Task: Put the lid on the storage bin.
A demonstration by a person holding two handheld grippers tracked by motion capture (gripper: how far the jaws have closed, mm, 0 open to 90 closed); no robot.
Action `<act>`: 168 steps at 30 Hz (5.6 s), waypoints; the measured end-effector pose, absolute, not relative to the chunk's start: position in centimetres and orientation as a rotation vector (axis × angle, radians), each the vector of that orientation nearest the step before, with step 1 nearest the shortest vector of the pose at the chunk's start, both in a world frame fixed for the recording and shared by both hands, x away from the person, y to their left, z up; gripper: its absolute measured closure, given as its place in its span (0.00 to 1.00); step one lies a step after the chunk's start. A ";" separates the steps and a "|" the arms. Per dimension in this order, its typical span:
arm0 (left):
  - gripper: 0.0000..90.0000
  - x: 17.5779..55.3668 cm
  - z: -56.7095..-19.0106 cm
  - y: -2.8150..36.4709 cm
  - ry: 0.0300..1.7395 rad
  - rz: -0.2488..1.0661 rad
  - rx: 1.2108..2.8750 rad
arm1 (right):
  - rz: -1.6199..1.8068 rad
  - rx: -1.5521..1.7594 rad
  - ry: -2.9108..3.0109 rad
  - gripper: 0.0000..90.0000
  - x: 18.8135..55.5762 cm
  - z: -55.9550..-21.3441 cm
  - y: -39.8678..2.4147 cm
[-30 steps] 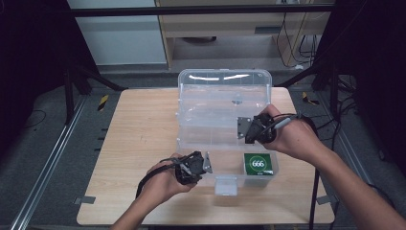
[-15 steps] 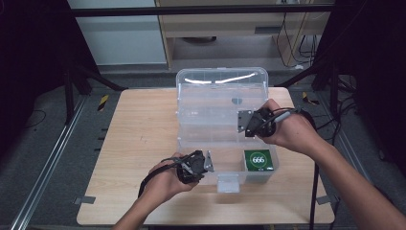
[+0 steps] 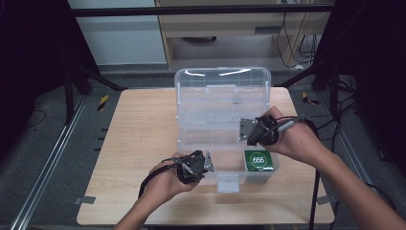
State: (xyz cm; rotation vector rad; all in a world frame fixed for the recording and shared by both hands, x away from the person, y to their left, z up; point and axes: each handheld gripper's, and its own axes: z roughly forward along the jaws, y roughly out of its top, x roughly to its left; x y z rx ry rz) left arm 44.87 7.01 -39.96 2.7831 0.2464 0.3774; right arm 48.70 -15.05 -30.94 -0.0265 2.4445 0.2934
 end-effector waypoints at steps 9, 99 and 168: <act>0.87 44.8 -40.0 7.1 0.252 0.382 2.773 | 0.340 -0.009 2.441 0.91 48.0 -31.3 -15.4; 0.99 45.9 -29.0 15.9 0.588 0.391 2.336 | 0.432 -0.005 2.493 0.88 45.4 -32.8 -16.8; 1.00 50.8 -29.4 17.4 0.828 0.272 2.159 | 0.652 0.250 2.471 0.63 43.1 -31.9 -17.8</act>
